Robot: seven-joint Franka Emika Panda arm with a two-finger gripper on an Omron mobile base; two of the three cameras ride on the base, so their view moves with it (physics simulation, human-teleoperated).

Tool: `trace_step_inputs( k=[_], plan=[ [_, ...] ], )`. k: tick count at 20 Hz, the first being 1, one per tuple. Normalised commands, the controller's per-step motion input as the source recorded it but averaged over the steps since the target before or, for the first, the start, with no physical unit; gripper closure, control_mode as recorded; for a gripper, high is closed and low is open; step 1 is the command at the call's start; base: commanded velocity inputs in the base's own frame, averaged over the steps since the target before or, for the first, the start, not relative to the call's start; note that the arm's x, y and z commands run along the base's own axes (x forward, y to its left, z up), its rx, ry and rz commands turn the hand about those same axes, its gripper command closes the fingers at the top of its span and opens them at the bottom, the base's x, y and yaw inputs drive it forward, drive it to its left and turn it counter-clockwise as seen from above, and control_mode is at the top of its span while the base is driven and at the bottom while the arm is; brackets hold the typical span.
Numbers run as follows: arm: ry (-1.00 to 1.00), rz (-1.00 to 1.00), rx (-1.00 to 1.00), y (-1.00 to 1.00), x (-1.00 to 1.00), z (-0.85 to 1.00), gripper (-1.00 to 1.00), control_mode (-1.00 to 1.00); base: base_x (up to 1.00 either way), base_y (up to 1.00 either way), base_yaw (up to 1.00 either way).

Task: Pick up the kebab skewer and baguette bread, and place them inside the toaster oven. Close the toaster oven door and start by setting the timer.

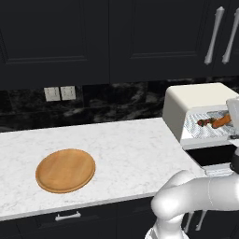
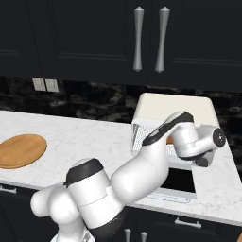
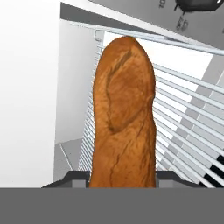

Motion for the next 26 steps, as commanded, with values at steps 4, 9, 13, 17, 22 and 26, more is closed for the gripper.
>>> trace_step_inputs(
  k=[4,9,13,17,22,26],
  plan=[
    [0.0,0.0,-0.15,0.6,0.0,-0.13,1.0,-1.0,0.0,0.0,0.0],
    [0.0,0.0,-0.08,0.25,0.14,-0.03,1.0,-1.0,0.0,0.0,0.0],
    [0.02,-0.15,0.03,-0.12,0.44,0.0,1.0,-1.0,0.0,0.0,0.0],
    [0.05,-0.12,0.07,-0.15,0.33,0.0,1.0,-1.0,0.0,0.0,0.0],
    [0.01,-0.03,0.03,-0.08,0.07,0.0,1.0,-1.0,0.0,0.0,0.0],
    [0.0,0.0,0.0,0.0,0.0,0.0,-1.0,-1.0,0.0,0.0,0.0]
  ],
)
